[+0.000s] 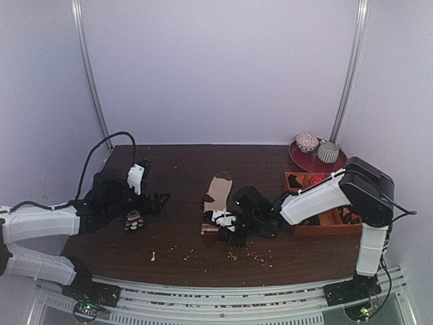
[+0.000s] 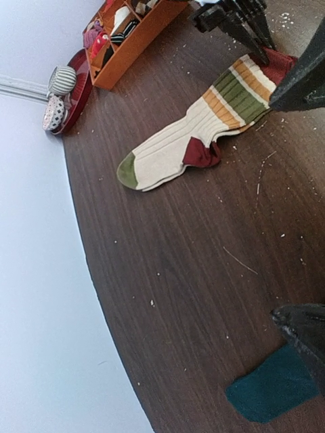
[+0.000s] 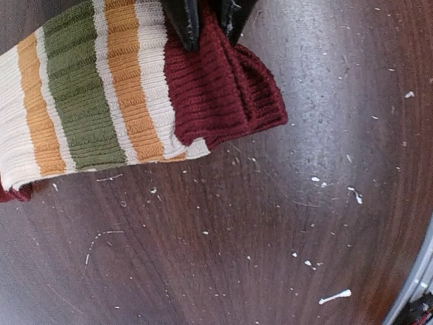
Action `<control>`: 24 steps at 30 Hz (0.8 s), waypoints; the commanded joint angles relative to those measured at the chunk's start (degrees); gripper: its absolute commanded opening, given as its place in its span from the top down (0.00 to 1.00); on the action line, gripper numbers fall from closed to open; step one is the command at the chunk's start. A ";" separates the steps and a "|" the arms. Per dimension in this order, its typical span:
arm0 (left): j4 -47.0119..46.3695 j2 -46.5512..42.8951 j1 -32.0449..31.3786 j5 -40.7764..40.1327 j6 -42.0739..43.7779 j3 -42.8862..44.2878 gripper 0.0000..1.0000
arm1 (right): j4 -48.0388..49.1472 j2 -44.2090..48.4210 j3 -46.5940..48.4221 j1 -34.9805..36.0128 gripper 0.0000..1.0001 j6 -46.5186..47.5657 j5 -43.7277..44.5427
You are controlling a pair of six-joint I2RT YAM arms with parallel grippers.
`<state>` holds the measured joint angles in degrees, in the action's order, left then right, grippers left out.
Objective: Roll the socks
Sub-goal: Roll a pair of socks at the center of the board.
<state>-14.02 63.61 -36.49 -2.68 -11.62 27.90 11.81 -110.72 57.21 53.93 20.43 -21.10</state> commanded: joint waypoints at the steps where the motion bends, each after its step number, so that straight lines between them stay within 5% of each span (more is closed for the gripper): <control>1: -5.66 -1.88 -0.20 7.39 2.68 -2.59 0.02 | -10.41 -2.35 0.67 -2.36 0.93 -12.81 -14.09; 5: -13.83 -3.02 -1.88 22.05 6.26 -6.96 0.02 | -11.80 -4.14 2.09 -5.47 0.96 -25.99 -25.97; 11: -18.48 3.00 -5.50 31.91 6.56 -8.04 0.02 | -12.81 -7.38 3.75 -8.53 0.96 -41.79 -30.27; 24: -21.42 25.31 -10.32 37.71 10.70 1.28 0.07 | -19.94 -11.64 8.37 -9.45 0.95 -41.81 -29.86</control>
<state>-30.89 84.12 -45.93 32.12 -3.66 24.80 -0.91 -119.39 66.52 44.47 -20.64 -53.06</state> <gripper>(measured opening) 0.940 0.052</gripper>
